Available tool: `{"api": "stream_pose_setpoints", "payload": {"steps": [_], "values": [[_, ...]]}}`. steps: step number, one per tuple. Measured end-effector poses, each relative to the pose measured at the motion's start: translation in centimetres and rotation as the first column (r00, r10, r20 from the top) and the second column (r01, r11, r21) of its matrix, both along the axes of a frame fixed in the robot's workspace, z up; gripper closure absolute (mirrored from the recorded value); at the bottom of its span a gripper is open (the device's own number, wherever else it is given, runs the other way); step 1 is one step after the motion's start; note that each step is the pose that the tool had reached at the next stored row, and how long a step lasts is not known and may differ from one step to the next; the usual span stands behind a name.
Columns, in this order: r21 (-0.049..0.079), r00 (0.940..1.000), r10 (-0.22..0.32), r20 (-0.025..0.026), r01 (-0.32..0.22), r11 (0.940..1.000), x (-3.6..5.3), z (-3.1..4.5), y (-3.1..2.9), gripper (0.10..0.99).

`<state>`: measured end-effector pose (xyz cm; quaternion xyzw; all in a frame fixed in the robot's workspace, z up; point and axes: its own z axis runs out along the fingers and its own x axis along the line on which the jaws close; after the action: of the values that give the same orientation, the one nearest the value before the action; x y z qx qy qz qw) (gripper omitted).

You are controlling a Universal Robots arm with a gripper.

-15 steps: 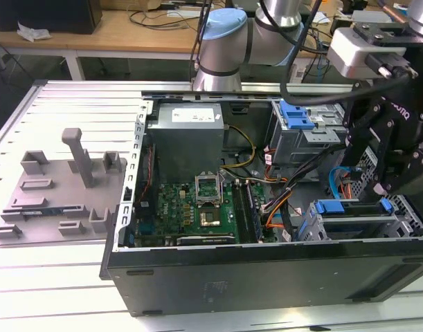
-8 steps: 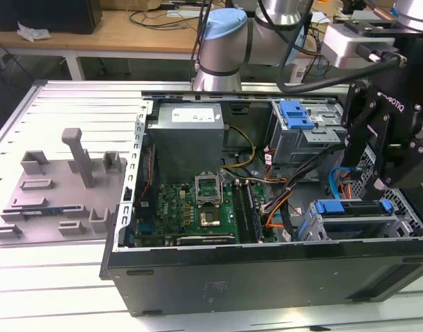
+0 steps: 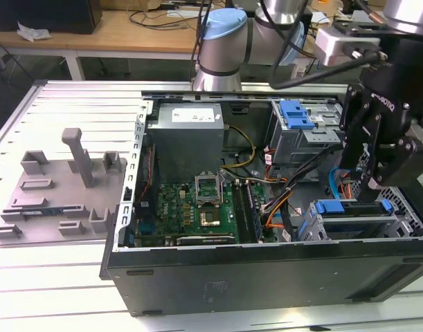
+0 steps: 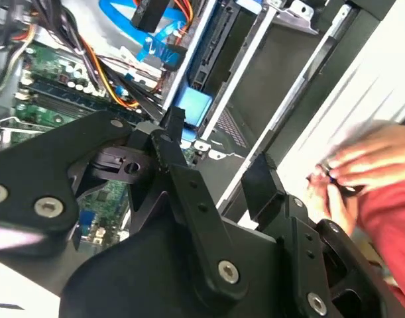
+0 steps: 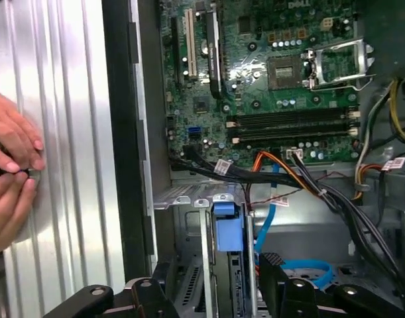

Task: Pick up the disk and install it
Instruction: 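Insert the first disk wire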

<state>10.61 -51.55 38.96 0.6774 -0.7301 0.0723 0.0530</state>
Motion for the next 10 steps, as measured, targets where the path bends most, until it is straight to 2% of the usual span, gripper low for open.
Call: {"api": "stream_pose_setpoints", "payload": {"steps": [1,2,5,6,10], "values": [[-0.016,1.0000,0.000,0.0000,0.000,0.9999,0.00,-0.01,0.31,0.463],[-0.040,1.0000,0.000,0.0000,0.000,0.9992,0.00,-0.05,0.92,0.463],[-0.083,1.0000,0.000,0.0000,0.000,0.9966,0.00,-0.17,2.43,0.463],[-0.102,1.0000,0.000,0.0000,0.000,0.9947,0.00,-0.25,3.19,0.463],[-0.159,1.0000,0.000,0.0000,0.000,0.9873,-0.01,-0.43,5.29,0.463]]}}
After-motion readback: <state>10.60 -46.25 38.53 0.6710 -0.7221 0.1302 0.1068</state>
